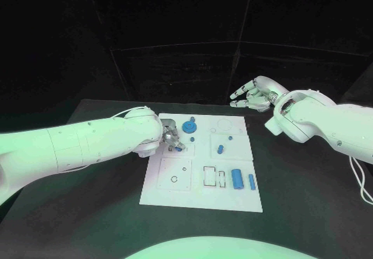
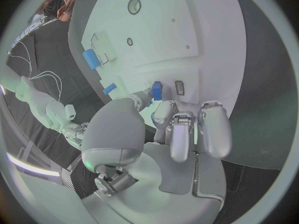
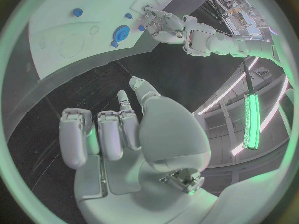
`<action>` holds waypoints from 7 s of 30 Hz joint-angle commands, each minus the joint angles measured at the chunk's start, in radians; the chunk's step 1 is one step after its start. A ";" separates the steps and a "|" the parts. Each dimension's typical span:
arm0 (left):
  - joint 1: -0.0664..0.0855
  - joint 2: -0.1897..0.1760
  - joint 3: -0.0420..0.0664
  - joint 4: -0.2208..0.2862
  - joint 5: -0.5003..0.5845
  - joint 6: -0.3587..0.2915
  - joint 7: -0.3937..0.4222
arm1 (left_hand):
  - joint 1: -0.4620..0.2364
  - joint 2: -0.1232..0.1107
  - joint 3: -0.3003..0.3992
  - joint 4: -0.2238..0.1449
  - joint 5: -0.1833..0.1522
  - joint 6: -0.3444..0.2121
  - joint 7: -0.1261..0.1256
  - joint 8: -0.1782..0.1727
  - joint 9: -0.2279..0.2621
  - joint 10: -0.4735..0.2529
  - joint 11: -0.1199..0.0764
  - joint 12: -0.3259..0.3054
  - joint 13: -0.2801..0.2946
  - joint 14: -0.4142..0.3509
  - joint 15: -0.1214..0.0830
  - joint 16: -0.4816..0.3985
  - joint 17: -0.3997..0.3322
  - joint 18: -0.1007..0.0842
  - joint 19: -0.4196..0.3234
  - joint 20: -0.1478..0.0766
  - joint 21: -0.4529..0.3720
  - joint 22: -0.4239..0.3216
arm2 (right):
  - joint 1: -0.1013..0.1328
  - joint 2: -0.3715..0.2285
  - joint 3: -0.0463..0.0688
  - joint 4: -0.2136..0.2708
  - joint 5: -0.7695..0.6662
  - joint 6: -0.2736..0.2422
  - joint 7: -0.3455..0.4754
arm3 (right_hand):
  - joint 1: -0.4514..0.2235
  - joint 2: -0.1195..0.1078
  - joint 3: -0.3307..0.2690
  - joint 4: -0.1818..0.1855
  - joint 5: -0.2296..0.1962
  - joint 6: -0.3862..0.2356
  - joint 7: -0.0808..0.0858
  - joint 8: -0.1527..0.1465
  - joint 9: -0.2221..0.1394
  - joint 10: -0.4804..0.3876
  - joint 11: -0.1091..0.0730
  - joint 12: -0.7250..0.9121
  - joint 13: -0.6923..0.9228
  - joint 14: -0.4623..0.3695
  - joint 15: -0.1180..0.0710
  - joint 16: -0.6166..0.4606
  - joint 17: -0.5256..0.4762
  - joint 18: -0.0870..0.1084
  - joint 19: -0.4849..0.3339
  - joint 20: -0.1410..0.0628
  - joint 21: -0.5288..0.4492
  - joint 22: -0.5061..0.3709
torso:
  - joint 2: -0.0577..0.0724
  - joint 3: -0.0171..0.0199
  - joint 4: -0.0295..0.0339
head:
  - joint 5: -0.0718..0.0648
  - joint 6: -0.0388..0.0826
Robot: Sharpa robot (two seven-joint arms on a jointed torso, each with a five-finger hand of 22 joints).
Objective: Assemble the parts on the task board
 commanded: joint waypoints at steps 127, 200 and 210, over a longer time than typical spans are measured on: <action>0.057 0.139 0.069 -0.416 0.006 0.266 0.004 | -0.120 0.064 -0.495 0.103 0.005 -0.019 0.038 -0.111 -0.126 -0.020 0.038 -0.019 -0.051 0.104 0.029 0.003 0.263 -0.016 0.001 0.026 -0.008 0.002 | 0.002 0.018 0.001 -0.008 -0.010 0.017 0.000 | -0.022 -0.008 0.010 0.005 0.004 0.008 -0.001 -0.006 -0.001 0.019 -0.004 -0.011 0.149 0.068 -0.007 -0.010 0.087 0.005 0.023 -0.006 -0.007 0.109 | 0.006 -0.0011 -0.0052 | 0.002 -0.003; 0.038 0.172 0.069 -0.442 0.028 0.273 0.052 | 0.079 0.184 -0.457 0.002 0.006 -0.007 0.022 -0.092 -0.130 -0.021 0.022 -0.015 -0.055 0.104 0.019 0.003 0.263 -0.019 0.004 0.018 -0.001 0.019 | 0.002 0.028 0.001 -0.011 -0.010 0.026 -0.001 | -0.024 -0.007 0.015 0.006 0.006 0.009 -0.002 -0.006 -0.001 0.020 -0.005 -0.010 0.150 0.068 -0.007 -0.010 0.088 0.005 0.023 -0.006 -0.008 0.108 | 0.005 -0.0001 -0.0045 | -0.001 -0.009; 0.037 0.165 0.069 -0.434 0.082 0.225 0.091 | 0.184 0.211 -0.275 -0.111 0.006 -0.027 0.023 -0.095 -0.131 -0.024 0.023 -0.027 -0.063 0.104 0.017 0.003 0.263 -0.020 0.005 0.013 0.000 0.026 | 0.002 0.028 0.001 -0.012 -0.010 0.026 -0.001 | -0.024 -0.007 0.015 0.006 0.006 0.009 -0.002 -0.006 -0.001 0.020 -0.005 -0.010 0.150 0.068 -0.007 -0.010 0.088 0.005 0.023 -0.006 -0.008 0.108 | 0.005 -0.0002 -0.0028 | -0.001 -0.011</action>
